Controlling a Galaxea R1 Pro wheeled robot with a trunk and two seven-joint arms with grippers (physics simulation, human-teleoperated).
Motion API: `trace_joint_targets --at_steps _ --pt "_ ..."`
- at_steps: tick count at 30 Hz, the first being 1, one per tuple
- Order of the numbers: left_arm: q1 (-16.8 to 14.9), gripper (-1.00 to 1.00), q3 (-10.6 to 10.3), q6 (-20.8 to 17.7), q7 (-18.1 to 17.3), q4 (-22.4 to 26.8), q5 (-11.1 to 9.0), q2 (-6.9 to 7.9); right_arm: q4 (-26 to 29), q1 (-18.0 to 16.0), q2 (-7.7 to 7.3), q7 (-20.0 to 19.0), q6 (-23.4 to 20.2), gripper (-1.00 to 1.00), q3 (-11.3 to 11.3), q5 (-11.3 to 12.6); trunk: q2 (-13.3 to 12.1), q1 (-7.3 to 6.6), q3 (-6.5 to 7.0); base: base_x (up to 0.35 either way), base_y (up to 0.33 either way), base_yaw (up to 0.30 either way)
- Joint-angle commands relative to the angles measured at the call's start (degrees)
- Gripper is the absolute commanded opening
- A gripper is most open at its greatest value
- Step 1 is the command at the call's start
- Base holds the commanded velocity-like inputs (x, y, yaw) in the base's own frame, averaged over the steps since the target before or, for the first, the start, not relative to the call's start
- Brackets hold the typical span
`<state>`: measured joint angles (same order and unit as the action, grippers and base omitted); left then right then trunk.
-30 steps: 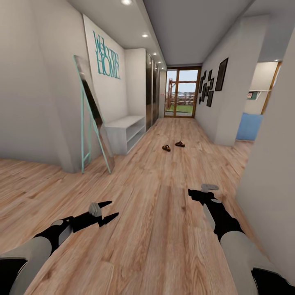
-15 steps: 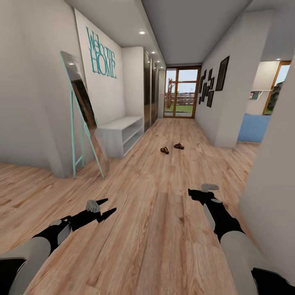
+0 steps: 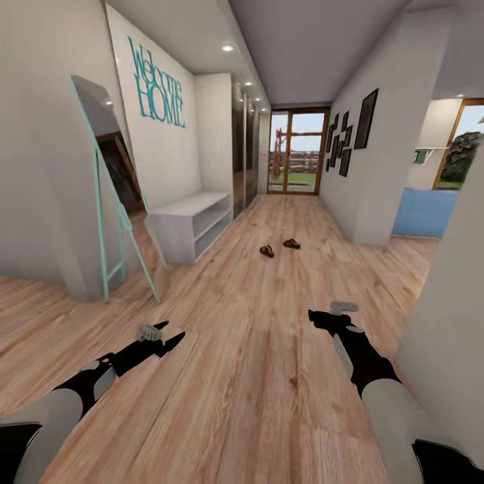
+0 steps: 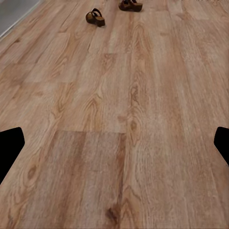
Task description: Pick up the two gym shoes and the two sandals from the corridor floor and place them onto the hallstand (shoe rack) in the corridor, making sure they are on the rack and not on the floor. Arrange them so the two gym shoes are next to each other and the two sandals are next to each other.
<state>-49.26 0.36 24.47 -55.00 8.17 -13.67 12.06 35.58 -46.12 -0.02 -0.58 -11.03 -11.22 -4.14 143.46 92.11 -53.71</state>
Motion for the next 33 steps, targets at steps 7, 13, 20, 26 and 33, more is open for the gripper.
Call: trace_joint_targets --at_steps 7,13,20,26,33 --pt "-0.05 1.00 0.63 0.09 0.18 -0.08 -0.14 0.05 0.02 -0.02 0.02 -0.04 -0.31 1.00 -0.11 -0.45 0.02 0.02 -0.06 0.344 -0.128 -0.132" --pt "-0.05 1.00 4.44 -0.48 0.32 -0.08 -0.13 0.07 0.01 -0.02 0.02 -0.06 -0.33 1.00 -0.05 -0.51 0.02 0.02 -0.01 0.344 -0.127 -0.248" --pt "-0.05 1.00 5.04 -0.58 0.39 -0.08 -0.13 0.07 0.01 -0.02 0.02 -0.01 -0.33 1.00 -0.03 -0.68 0.02 0.02 0.06 0.344 -0.127 -0.089" --pt "-0.05 1.00 5.06 -0.63 2.77 -0.08 -0.13 -0.02 0.01 -0.02 0.02 -0.04 -0.34 1.00 0.01 -0.85 0.02 0.02 0.06 0.344 -0.135 -0.006" --pt "-0.05 1.00 5.01 -0.60 6.98 -0.08 -0.13 -0.18 0.01 -0.02 0.02 -0.01 -0.31 1.00 0.02 -0.95 0.02 0.02 0.06 0.344 -0.148 0.000"
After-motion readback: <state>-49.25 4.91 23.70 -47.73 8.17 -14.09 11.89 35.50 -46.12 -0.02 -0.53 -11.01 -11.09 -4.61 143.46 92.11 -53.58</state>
